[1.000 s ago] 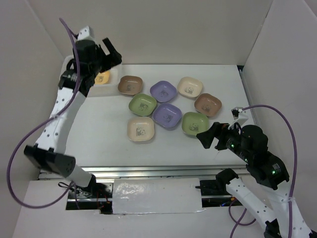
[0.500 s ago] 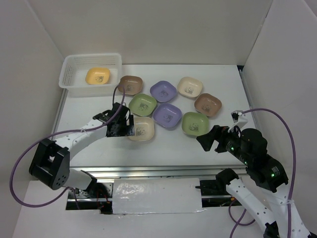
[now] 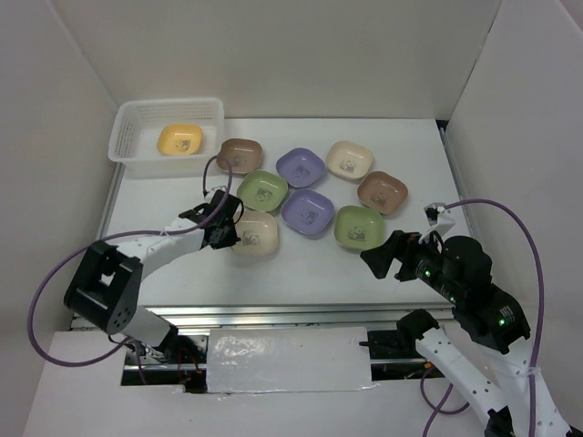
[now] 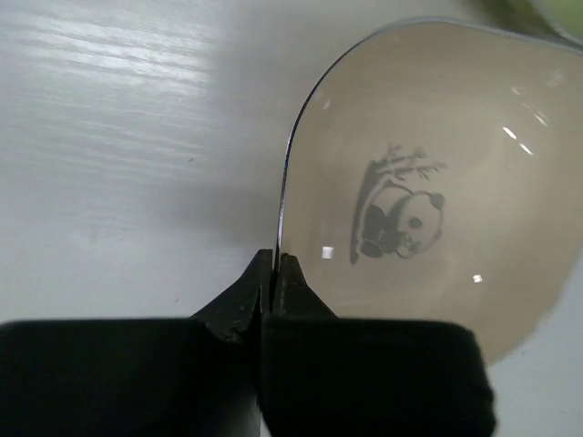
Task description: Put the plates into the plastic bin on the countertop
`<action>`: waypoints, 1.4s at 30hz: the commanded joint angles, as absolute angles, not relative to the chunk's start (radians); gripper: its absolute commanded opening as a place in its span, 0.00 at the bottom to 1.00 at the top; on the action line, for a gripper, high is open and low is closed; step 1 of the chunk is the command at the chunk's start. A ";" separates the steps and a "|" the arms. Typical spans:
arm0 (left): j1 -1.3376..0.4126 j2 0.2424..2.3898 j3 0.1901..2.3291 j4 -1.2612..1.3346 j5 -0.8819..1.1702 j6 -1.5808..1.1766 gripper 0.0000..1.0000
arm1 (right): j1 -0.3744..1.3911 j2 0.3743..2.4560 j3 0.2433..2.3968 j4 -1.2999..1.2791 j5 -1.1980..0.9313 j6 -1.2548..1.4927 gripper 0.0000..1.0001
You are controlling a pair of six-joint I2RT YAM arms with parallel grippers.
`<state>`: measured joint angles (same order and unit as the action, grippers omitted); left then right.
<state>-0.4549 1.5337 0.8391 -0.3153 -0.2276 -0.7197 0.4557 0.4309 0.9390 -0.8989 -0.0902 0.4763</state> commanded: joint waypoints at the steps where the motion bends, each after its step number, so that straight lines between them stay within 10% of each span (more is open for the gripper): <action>1: -0.498 1.428 0.871 -0.522 -0.455 -0.853 0.00 | 0.463 0.423 0.945 -0.867 -0.098 0.477 1.00; 11: -0.402 1.106 1.075 -0.724 -0.592 -0.962 0.00 | 0.466 0.486 0.937 -0.779 -0.135 0.471 1.00; 27: 0.218 2.167 2.256 -0.499 -0.010 -0.669 0.00 | 0.485 0.586 0.864 -0.649 -0.233 0.495 1.00; 33: 0.324 2.306 2.229 -0.269 0.323 -0.601 0.00 | 0.517 0.606 0.847 -0.624 -0.265 0.512 1.00; 42: 0.261 2.424 2.270 -0.339 0.241 -0.394 0.02 | 0.581 0.635 0.861 -0.618 -0.218 0.508 1.00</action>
